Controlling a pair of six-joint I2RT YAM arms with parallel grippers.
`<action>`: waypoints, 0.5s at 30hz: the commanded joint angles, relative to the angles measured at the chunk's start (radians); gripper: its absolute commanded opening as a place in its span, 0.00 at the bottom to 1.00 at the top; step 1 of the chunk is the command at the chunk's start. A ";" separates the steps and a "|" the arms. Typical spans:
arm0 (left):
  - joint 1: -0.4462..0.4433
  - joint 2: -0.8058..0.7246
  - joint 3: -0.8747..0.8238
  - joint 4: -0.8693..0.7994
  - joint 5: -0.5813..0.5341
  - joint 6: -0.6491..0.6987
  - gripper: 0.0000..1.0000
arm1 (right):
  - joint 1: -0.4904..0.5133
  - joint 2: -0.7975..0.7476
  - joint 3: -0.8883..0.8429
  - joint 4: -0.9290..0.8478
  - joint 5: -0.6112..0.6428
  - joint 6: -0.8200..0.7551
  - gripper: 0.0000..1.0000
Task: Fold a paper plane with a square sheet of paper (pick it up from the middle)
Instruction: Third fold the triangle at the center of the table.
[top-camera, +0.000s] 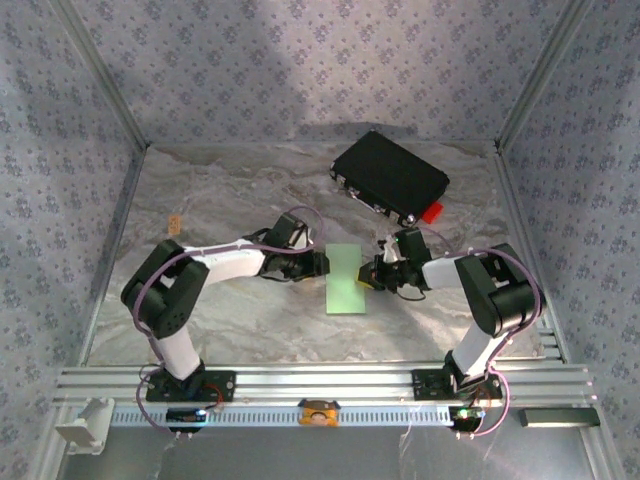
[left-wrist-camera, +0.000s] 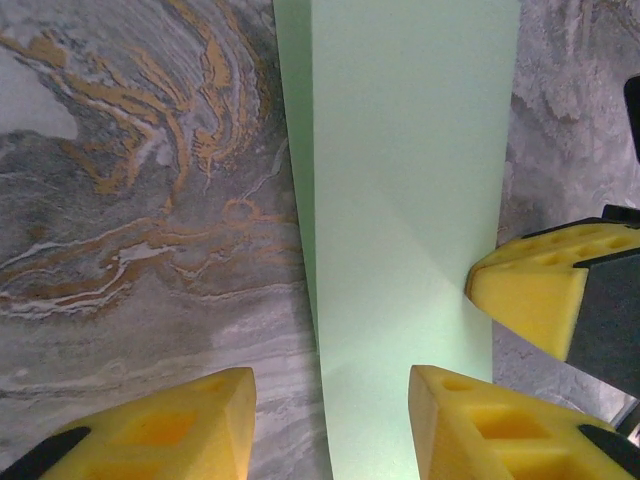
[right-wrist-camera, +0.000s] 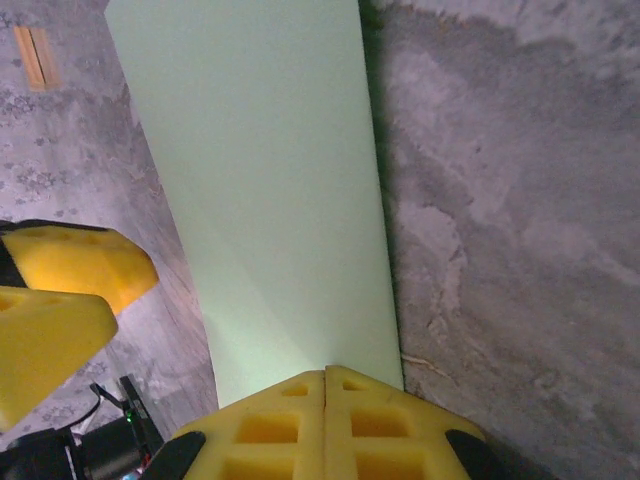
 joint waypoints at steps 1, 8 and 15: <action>0.002 0.033 0.037 0.030 0.052 -0.023 0.41 | 0.000 0.047 -0.030 -0.048 0.069 0.018 0.04; 0.000 0.069 0.034 0.066 0.078 -0.057 0.36 | -0.004 0.053 -0.030 -0.062 0.086 0.015 0.04; 0.000 0.096 0.035 0.083 0.093 -0.060 0.34 | -0.004 0.059 -0.032 -0.051 0.088 0.021 0.04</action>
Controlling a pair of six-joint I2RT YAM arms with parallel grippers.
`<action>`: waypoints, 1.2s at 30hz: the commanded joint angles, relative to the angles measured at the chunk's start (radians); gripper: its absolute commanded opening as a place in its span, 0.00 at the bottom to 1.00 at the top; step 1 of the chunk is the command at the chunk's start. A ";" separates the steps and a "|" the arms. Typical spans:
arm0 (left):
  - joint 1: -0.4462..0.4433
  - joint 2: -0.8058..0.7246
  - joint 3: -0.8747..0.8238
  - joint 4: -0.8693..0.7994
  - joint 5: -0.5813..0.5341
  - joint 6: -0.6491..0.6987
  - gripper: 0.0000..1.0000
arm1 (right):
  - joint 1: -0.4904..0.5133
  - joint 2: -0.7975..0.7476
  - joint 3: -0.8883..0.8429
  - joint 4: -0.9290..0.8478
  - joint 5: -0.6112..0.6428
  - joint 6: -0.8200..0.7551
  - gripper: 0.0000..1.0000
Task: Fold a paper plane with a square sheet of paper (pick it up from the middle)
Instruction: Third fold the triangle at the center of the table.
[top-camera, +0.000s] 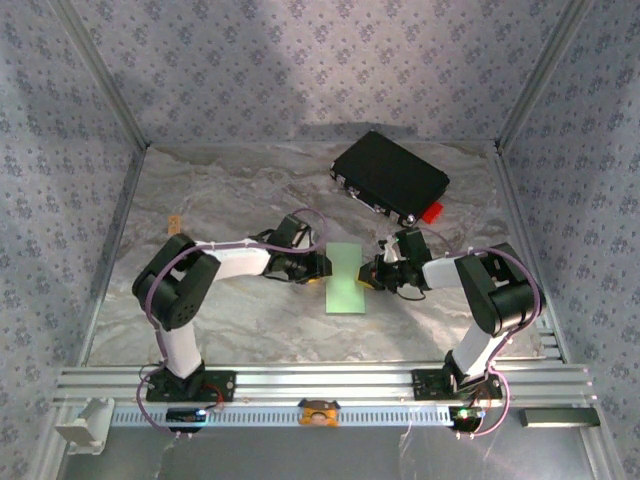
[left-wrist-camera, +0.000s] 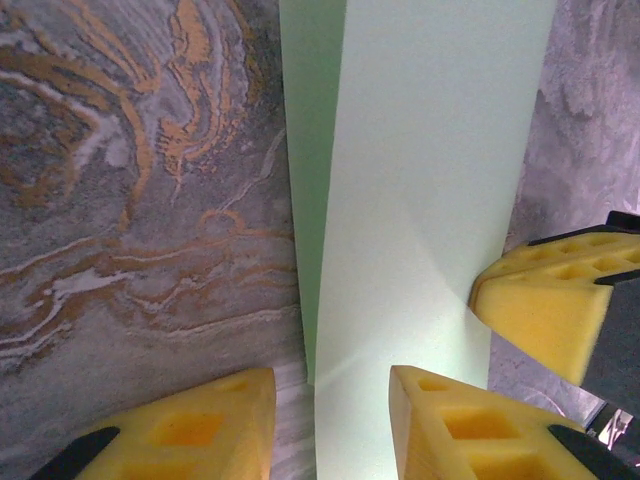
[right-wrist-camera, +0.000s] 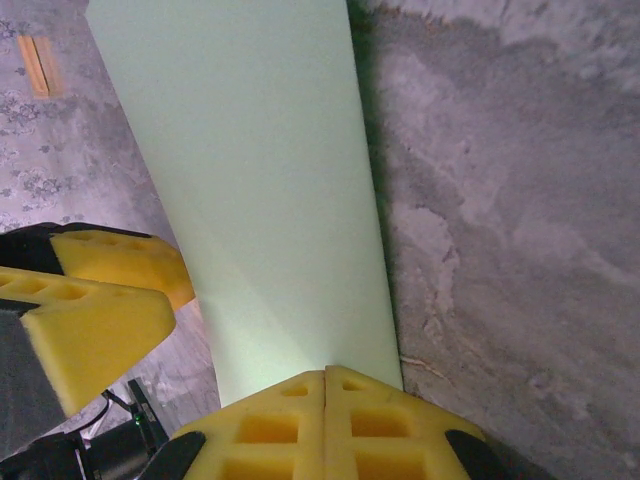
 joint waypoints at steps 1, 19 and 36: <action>0.000 0.025 0.020 0.041 0.040 -0.017 0.34 | 0.000 0.056 -0.032 -0.053 0.090 0.004 0.04; -0.001 0.017 -0.008 0.102 0.050 -0.044 0.21 | 0.000 0.051 -0.034 -0.051 0.093 0.004 0.05; 0.045 -0.036 -0.040 0.081 0.069 -0.076 0.04 | 0.067 -0.188 -0.051 -0.067 0.162 -0.089 0.38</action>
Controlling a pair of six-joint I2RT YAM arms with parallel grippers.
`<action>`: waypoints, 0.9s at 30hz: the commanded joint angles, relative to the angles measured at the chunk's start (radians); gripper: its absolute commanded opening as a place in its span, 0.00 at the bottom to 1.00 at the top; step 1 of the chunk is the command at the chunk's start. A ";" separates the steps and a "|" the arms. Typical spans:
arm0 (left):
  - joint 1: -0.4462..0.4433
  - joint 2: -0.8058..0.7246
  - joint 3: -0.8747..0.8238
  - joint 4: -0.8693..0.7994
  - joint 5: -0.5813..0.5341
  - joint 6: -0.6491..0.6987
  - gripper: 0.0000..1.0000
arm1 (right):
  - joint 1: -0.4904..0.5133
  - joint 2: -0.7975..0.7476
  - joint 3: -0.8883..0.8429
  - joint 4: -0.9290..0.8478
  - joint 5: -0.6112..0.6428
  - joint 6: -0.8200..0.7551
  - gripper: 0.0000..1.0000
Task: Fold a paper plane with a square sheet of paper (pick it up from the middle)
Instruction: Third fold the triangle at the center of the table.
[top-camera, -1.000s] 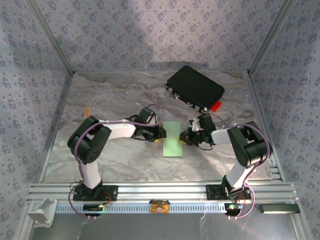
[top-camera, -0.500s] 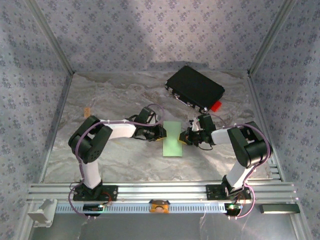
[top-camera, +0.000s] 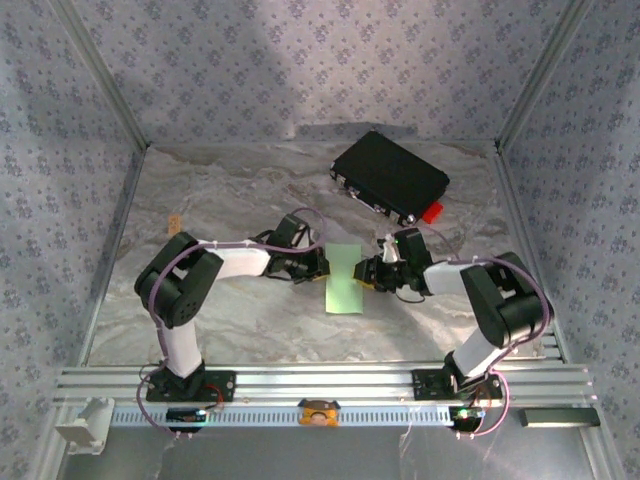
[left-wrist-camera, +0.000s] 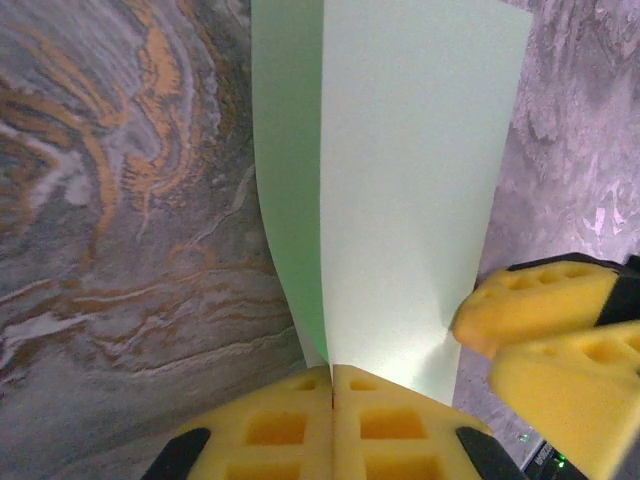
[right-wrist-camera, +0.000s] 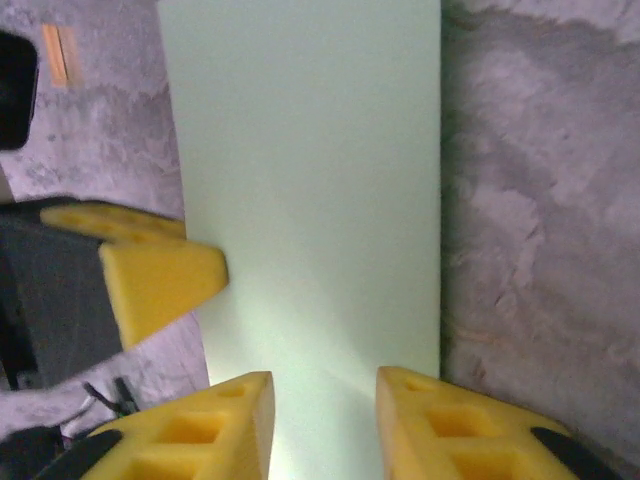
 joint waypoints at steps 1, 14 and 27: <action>0.035 -0.048 -0.018 -0.019 0.047 -0.016 0.04 | 0.042 -0.118 -0.002 -0.129 0.138 -0.088 0.41; 0.082 -0.108 -0.022 -0.052 0.139 -0.077 0.04 | 0.575 -0.359 -0.052 -0.111 0.814 -0.708 0.59; 0.080 -0.111 -0.013 -0.065 0.134 -0.093 0.04 | 0.820 -0.193 -0.065 0.110 1.132 -1.028 0.61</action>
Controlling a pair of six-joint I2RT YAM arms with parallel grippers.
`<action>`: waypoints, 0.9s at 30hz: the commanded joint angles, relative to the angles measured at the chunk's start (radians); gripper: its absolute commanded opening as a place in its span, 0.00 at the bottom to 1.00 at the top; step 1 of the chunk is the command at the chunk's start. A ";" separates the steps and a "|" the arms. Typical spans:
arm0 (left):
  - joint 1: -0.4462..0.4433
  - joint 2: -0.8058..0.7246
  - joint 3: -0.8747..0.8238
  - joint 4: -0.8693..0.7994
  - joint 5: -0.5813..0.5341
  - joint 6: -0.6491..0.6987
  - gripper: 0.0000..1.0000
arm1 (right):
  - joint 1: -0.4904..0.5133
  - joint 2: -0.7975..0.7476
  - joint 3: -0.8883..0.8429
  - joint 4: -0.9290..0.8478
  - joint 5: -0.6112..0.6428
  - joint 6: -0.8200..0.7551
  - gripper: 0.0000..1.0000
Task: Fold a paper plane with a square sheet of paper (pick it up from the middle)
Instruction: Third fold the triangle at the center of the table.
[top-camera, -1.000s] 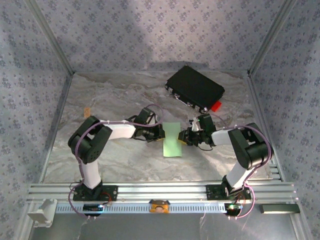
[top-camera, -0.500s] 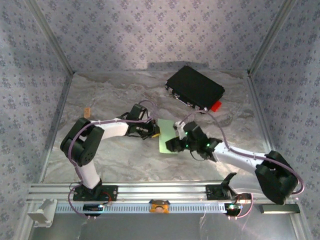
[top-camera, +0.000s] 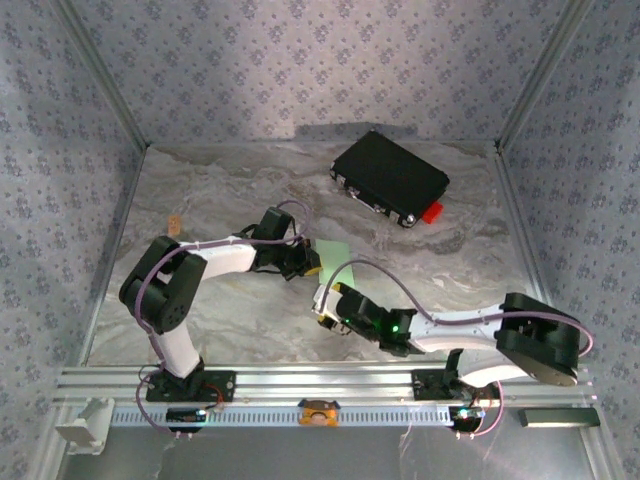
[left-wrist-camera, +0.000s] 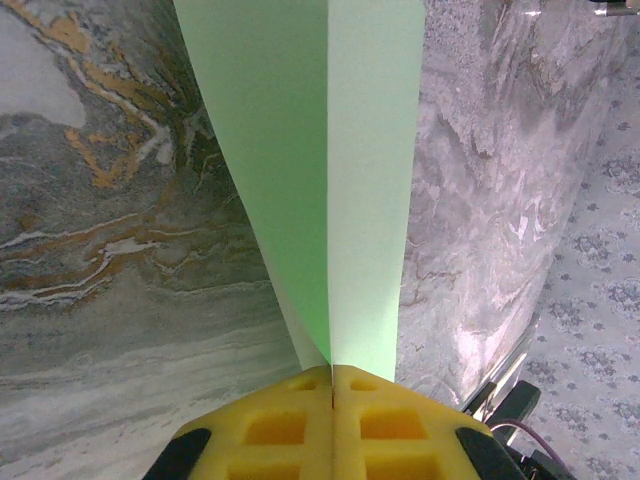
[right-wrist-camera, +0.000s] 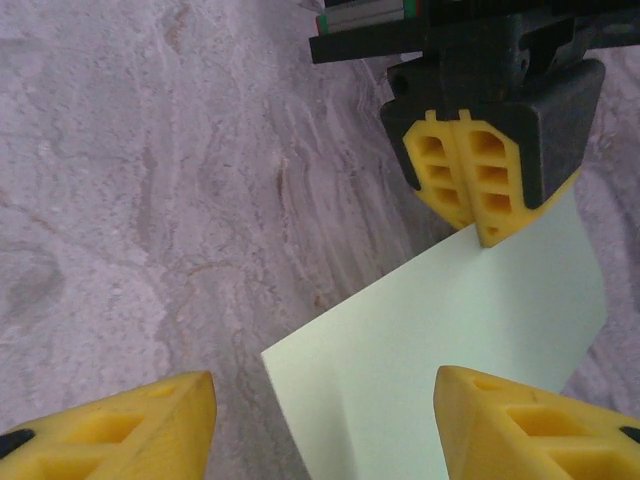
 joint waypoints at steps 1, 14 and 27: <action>0.002 -0.036 0.009 -0.019 0.017 -0.011 0.04 | 0.022 0.058 0.024 0.060 0.117 -0.091 0.61; 0.000 -0.023 0.026 -0.042 0.005 0.003 0.05 | 0.070 0.168 0.052 0.143 0.280 -0.090 0.51; 0.000 -0.026 0.007 -0.010 -0.001 -0.006 0.06 | 0.046 0.106 0.009 0.126 0.195 0.003 0.25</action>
